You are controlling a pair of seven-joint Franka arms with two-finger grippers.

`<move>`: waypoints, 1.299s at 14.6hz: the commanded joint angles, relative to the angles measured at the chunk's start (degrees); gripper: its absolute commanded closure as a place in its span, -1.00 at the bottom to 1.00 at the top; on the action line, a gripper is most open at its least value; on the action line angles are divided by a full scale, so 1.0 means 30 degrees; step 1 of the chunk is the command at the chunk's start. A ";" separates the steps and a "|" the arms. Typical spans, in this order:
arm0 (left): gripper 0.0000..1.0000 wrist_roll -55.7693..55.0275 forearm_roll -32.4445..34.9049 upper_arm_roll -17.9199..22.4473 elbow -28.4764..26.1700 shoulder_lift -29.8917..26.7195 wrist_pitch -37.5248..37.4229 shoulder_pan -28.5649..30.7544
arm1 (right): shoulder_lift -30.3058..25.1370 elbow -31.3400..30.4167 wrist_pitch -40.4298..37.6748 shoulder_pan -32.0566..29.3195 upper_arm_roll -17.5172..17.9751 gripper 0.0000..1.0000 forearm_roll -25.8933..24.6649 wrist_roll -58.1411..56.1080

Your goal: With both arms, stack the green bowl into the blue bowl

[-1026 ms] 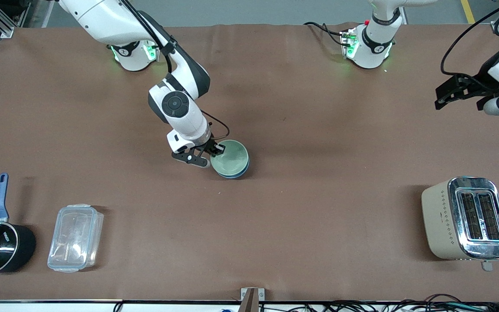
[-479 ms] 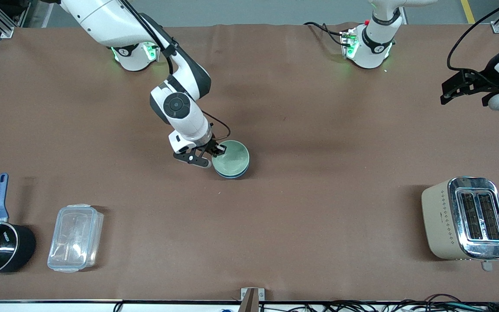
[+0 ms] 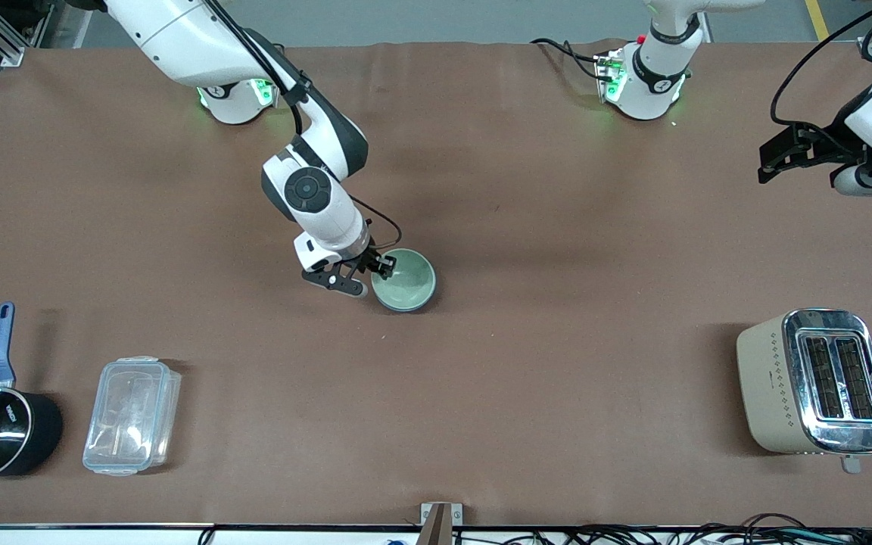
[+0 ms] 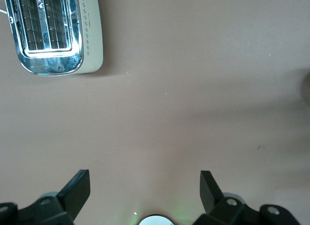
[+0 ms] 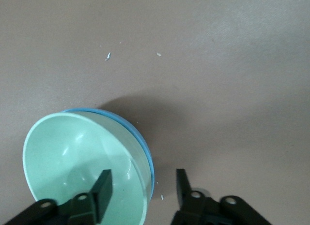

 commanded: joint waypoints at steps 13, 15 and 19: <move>-1.00 0.0171 -0.0288 -0.0259 0.0004 -0.0008 0.0117 0.0063 | -1.0351 0.3489 -1.3152 -0.4878 -0.5238 -1.00 0.1469 -1.2970; -1.00 0.0142 -0.0259 -0.0259 -0.0025 -0.0008 0.0117 0.0063 | -1.0295 0.6086 -1.6280 -0.4791 -0.6352 -1.00 0.1470 -1.5053; -1.00 0.0287 -0.0259 -0.0259 0.0062 -0.0066 0.0117 0.0180 | -1.0060 0.8355 -1.8582 -0.4849 -0.6972 -1.00 0.1499 -1.6849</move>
